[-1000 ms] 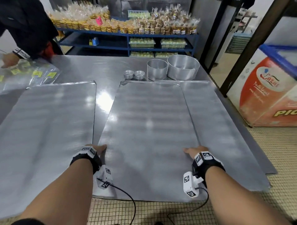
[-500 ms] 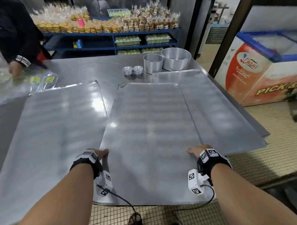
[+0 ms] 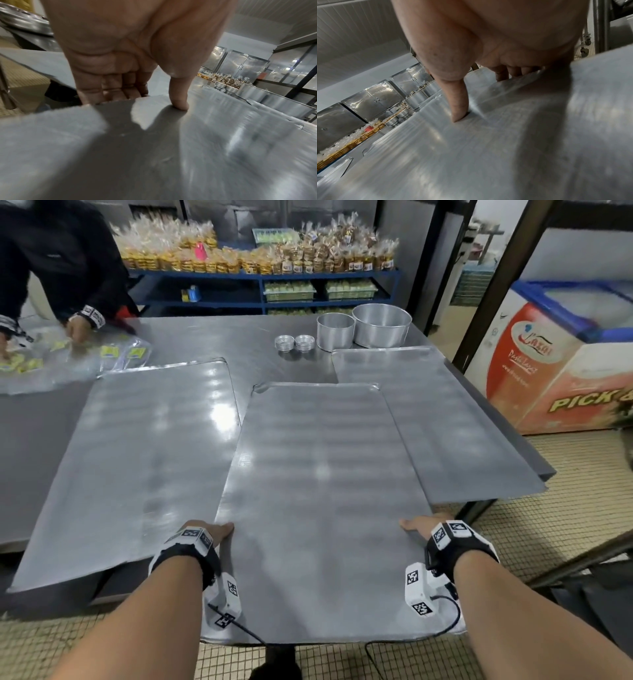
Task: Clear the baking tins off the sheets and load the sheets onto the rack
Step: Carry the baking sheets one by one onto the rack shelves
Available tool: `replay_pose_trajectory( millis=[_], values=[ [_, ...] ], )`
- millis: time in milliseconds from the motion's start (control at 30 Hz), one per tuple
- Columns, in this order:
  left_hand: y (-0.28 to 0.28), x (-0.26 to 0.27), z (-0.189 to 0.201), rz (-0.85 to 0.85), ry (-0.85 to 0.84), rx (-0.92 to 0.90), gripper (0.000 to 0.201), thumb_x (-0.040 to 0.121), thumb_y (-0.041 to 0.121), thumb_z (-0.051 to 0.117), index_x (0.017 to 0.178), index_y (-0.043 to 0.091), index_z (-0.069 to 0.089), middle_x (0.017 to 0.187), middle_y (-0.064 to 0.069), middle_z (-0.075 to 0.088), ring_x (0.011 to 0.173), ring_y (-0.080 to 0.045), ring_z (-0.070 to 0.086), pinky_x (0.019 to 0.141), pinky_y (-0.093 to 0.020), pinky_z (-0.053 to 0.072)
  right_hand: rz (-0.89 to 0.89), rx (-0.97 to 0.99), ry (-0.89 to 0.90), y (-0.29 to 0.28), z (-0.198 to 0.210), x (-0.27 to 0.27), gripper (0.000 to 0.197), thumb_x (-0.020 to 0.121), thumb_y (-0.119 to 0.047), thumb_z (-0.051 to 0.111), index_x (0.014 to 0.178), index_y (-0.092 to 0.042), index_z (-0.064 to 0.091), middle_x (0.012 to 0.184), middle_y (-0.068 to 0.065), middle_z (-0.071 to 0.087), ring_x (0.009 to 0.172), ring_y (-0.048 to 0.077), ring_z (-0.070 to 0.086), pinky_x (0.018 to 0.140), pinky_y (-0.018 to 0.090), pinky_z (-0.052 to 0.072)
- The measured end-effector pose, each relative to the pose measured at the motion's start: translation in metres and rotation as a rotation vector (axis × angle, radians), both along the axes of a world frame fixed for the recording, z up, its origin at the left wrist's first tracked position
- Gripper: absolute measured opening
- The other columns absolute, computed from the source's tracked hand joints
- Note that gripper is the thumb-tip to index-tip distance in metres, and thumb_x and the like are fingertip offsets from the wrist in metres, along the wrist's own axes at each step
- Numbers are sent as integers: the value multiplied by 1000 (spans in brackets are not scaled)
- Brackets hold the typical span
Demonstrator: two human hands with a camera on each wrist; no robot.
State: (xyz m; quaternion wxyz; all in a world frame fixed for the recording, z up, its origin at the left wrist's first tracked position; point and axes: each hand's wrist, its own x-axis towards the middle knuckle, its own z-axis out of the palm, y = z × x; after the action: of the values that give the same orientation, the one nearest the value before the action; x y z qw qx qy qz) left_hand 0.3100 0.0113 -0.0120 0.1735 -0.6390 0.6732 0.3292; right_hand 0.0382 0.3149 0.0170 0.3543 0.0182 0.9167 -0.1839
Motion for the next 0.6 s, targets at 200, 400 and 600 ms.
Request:
replay_pose_trajectory(
  millis=[200, 400, 600],
  values=[
    [30, 30, -17, 47, 43, 39, 71, 84, 58, 67, 126, 1, 61, 123, -19, 63, 103, -34, 62, 87, -36, 48, -43, -21, -34, 30, -22, 10, 73, 74, -42, 81, 133, -6, 57, 133, 12, 58, 114, 30, 59, 92, 30, 43],
    [35, 32, -16, 132, 142, 73, 60, 84, 58, 67, 115, 6, 61, 110, -17, 64, 84, -30, 58, 81, -36, 46, -112, -79, -61, 35, -27, 12, 77, 72, -43, 82, 130, -1, 56, 117, 19, 62, 83, 30, 59, 87, 33, 47],
    [32, 13, -25, 198, 239, 14, 64, 89, 54, 63, 120, -2, 63, 124, -22, 63, 114, -36, 60, 92, -35, 46, -166, -122, 16, 21, -31, 7, 84, 74, -48, 79, 135, 1, 49, 131, 20, 57, 114, 36, 58, 93, 32, 43]
  ],
)
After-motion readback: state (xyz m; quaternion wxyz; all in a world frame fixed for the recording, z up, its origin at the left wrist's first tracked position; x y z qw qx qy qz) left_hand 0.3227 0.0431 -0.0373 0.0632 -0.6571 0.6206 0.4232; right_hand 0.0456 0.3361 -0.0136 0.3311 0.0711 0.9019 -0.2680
